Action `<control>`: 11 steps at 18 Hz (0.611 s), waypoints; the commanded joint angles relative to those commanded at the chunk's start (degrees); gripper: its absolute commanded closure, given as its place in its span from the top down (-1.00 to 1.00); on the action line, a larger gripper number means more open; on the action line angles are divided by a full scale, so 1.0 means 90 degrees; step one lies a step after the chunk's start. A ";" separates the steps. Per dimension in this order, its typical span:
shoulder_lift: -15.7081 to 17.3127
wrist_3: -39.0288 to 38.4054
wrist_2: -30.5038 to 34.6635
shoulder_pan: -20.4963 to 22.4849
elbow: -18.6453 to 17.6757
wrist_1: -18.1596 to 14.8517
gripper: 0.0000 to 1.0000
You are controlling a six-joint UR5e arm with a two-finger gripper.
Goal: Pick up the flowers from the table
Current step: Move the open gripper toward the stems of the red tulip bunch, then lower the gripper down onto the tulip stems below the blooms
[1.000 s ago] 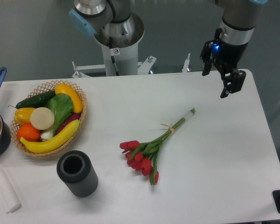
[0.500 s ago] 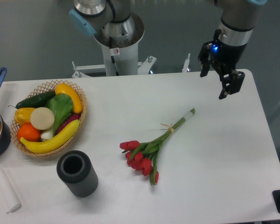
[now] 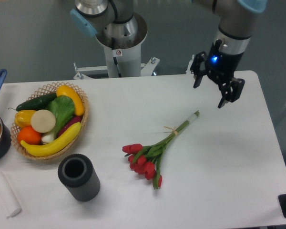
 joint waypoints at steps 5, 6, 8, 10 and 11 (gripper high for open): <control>-0.0029 -0.0334 0.0000 -0.0284 -0.0947 0.0771 1.00; -0.0039 -0.0440 0.0000 -0.0294 -0.1006 0.0830 1.00; -0.0068 -0.0927 0.0000 -0.0371 -0.1007 0.0850 1.00; -0.0234 -0.1231 0.0019 -0.0518 -0.1007 0.1015 1.00; -0.0321 -0.1436 0.0029 -0.0576 -0.1016 0.1200 1.00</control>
